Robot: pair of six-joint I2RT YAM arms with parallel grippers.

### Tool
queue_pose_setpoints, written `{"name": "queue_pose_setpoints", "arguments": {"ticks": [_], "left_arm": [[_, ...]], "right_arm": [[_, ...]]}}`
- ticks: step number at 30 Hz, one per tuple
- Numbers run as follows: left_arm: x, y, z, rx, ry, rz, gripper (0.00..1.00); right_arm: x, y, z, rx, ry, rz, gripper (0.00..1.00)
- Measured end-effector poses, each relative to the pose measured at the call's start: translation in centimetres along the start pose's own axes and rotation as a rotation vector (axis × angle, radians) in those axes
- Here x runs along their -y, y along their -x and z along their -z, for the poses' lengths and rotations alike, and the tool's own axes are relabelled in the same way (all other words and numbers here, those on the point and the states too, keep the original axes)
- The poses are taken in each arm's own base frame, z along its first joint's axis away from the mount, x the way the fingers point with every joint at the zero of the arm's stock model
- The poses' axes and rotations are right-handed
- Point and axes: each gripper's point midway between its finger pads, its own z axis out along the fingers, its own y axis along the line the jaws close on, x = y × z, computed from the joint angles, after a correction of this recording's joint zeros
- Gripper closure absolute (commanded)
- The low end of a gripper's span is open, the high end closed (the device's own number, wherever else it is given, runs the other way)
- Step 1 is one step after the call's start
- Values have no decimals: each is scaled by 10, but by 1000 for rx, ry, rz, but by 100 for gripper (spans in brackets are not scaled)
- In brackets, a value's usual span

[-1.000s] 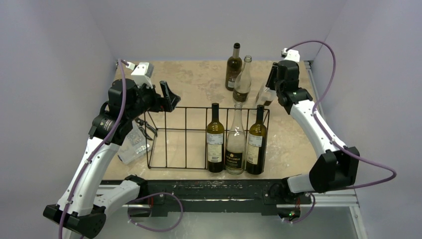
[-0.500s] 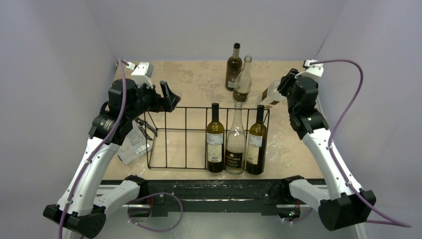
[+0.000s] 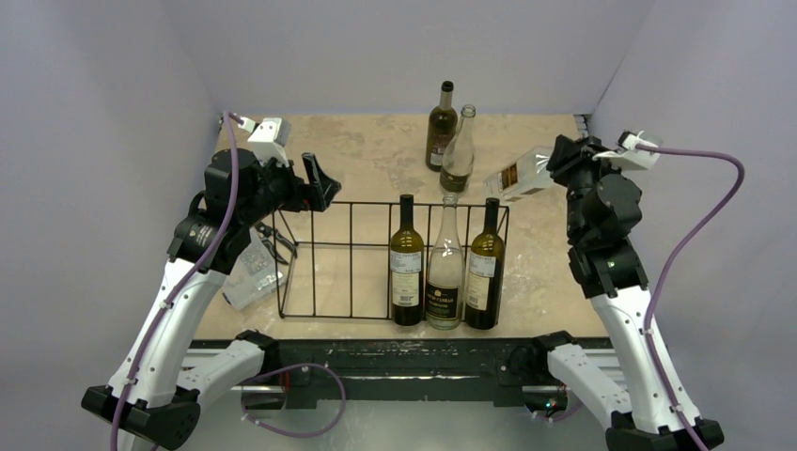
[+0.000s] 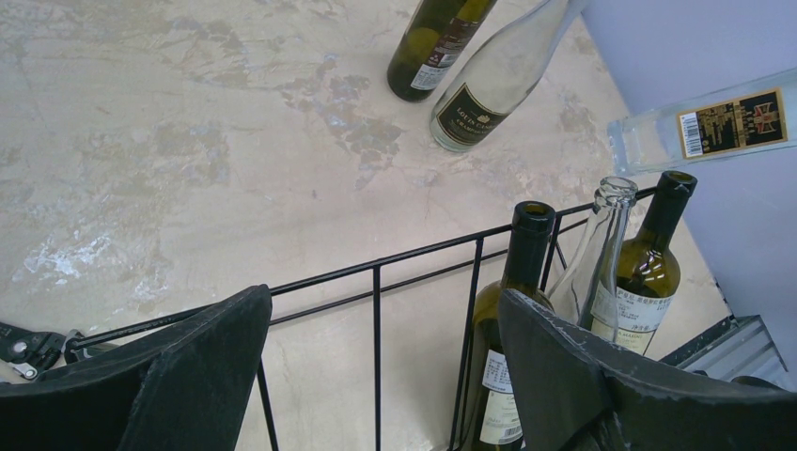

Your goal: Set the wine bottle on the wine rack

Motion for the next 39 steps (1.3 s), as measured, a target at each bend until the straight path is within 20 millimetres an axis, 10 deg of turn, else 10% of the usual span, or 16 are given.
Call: {"name": "queue_pose_setpoints", "arguments": {"ticks": [24,39], "left_arm": [[3,-1,0,-4,-12,-1,11],[3,0,4,3,-12,-3,10]], "right_arm": [[-107,97,28,46,446,-138,100],[-195,33,9,-296,808,-367,100]]}}
